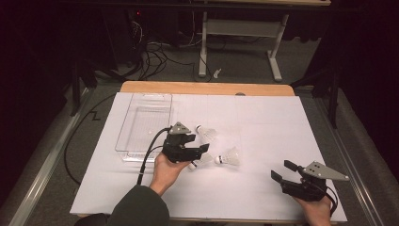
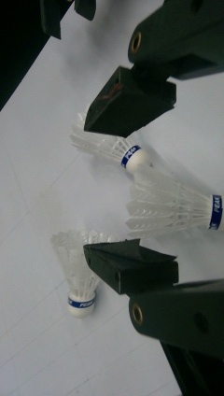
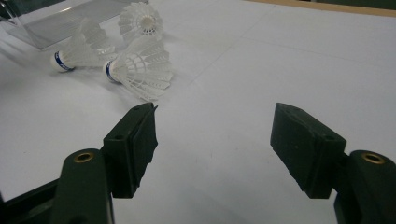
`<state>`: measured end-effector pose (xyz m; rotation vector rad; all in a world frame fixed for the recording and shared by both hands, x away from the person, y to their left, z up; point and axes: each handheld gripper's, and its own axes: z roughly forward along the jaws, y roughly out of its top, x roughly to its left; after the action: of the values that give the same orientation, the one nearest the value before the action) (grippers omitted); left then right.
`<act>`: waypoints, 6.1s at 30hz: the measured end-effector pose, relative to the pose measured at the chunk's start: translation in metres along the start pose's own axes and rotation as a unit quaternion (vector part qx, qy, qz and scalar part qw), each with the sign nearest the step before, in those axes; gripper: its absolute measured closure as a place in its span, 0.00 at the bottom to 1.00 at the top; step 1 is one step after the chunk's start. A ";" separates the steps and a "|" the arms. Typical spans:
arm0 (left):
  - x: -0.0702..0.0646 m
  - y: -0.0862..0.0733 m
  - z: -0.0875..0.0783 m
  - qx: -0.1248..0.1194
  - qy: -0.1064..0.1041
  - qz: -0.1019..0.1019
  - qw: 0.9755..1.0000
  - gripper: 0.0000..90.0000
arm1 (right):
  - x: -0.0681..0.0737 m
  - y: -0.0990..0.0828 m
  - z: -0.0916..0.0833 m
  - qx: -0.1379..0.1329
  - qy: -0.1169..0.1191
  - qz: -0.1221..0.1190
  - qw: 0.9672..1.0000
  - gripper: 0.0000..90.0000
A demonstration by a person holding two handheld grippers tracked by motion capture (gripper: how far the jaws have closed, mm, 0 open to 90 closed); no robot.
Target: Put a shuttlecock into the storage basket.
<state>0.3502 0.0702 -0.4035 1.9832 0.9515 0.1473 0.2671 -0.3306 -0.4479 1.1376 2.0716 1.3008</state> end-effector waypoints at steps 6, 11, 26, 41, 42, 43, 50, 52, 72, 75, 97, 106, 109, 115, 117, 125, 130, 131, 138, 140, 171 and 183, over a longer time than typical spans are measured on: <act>0.002 0.002 -0.002 0.022 0.003 -0.004 1.000 0.43 | 0.000 0.000 0.000 0.000 0.001 0.000 1.000 0.35; 0.001 0.006 -0.002 0.041 0.010 0.002 0.999 0.43 | 0.000 0.000 0.000 0.001 0.001 0.001 1.000 0.35; 0.001 0.008 0.008 0.114 0.024 0.024 0.993 0.38 | 0.000 0.000 0.000 0.002 0.002 0.000 1.000 0.35; 0.000 0.006 0.018 0.168 0.025 0.024 0.985 0.40 | 0.000 0.000 0.000 0.002 0.001 0.001 1.000 0.35; 0.000 0.005 0.019 0.172 0.024 0.024 0.985 0.40 | 0.000 0.000 0.000 0.002 0.001 0.000 1.000 0.35; 0.000 0.005 0.020 0.177 0.024 0.024 0.984 0.40 | 0.000 0.000 0.000 0.002 0.001 0.000 1.000 0.35; -0.001 0.003 0.025 0.199 0.027 0.028 0.979 0.40 | 0.000 0.000 0.000 0.002 0.000 0.001 1.000 0.35; -0.001 0.003 0.026 0.203 0.027 0.028 0.978 0.40 | 0.000 0.000 0.000 0.003 0.000 0.001 1.000 0.35; 0.002 -0.006 0.038 0.234 0.032 0.020 0.971 0.43 | 0.000 0.000 0.000 0.003 0.001 0.001 1.000 0.35; 0.003 -0.008 0.040 0.237 0.032 0.017 0.971 0.44 | 0.000 0.000 0.000 0.004 0.001 0.001 1.000 0.35; 0.007 -0.012 0.045 0.249 0.040 0.015 0.968 0.56 | -0.001 0.000 0.000 0.003 0.002 0.004 1.000 0.36; 0.008 -0.014 0.047 0.259 0.038 0.017 0.965 0.64 | -0.001 0.000 0.000 0.004 0.001 0.003 1.000 0.36; 0.008 -0.014 0.047 0.260 0.039 0.018 0.965 0.67 | 0.000 0.000 0.000 0.004 0.001 0.003 1.000 0.36; 0.007 -0.014 0.047 0.262 0.042 0.025 0.964 0.70 | 0.000 0.000 0.001 0.004 0.002 0.003 1.000 0.36; 0.007 -0.014 0.047 0.261 0.044 0.027 0.964 0.71 | -0.001 0.000 0.000 0.001 0.003 0.003 1.000 0.36; 0.006 -0.013 0.045 0.260 0.047 0.031 0.964 0.72 | -0.001 0.000 0.000 0.001 0.003 0.002 1.000 0.36; 0.005 -0.013 0.042 0.258 0.046 0.030 0.965 0.72 | 0.000 0.000 0.000 0.002 0.004 0.003 1.000 0.36; 0.006 -0.012 0.041 0.257 0.046 0.031 0.965 0.73 | 0.000 0.000 0.001 0.002 0.004 0.003 1.000 0.36; 0.005 -0.011 0.038 0.250 0.041 0.029 0.967 0.73 | 0.000 0.000 0.000 0.002 0.004 0.003 1.000 0.36; 0.005 -0.010 0.037 0.249 0.039 0.028 0.967 0.73 | 0.000 0.000 0.000 0.002 0.004 0.003 1.000 0.35; 0.002 0.002 0.014 0.216 0.030 0.028 0.976 0.73 | 0.000 0.000 0.001 0.003 0.005 0.001 1.000 0.36; 0.003 0.007 0.007 0.205 0.028 0.025 0.978 0.73 | 0.000 0.000 0.001 0.003 0.005 0.001 1.000 0.36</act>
<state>0.3597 0.0651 -0.4029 2.3922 1.0295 0.0354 0.2680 -0.3300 -0.4485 1.1389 2.0845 1.3044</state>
